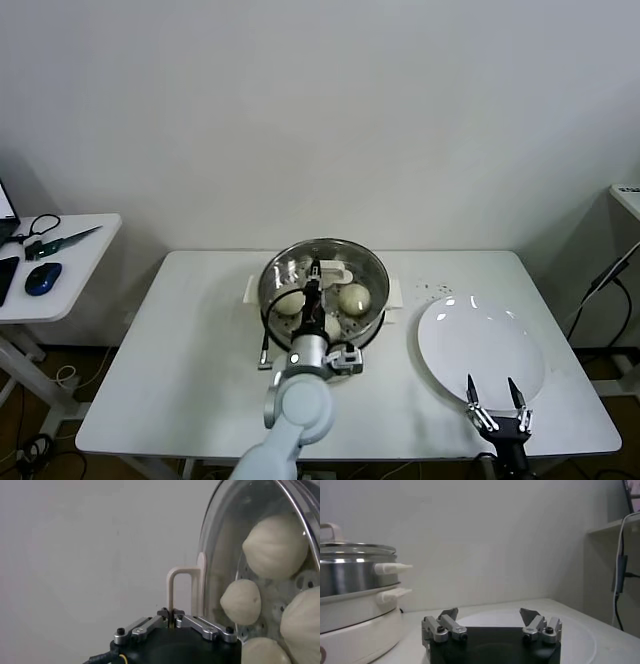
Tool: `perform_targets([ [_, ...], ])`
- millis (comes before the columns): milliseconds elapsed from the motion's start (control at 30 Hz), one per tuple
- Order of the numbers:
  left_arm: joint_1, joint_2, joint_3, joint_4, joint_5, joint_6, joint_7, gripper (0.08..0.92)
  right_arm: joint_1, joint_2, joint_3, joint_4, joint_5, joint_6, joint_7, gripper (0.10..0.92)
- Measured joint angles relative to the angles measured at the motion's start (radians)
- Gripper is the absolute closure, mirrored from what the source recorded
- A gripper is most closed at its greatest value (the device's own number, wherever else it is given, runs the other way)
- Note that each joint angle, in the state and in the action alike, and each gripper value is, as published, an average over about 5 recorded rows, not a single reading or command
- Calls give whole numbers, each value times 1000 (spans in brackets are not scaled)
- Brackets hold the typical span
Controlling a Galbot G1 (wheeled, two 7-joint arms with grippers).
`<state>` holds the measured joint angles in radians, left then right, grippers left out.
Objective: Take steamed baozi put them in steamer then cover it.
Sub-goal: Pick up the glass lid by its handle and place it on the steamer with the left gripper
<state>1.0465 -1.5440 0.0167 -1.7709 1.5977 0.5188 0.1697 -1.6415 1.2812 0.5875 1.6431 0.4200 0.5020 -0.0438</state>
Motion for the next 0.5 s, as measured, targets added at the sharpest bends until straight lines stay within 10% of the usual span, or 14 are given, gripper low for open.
perform_targets([
  [500,-8,12,-4,31,-4,-14,-13,867,-2,7,5,3,-4,6,-3,203],
])
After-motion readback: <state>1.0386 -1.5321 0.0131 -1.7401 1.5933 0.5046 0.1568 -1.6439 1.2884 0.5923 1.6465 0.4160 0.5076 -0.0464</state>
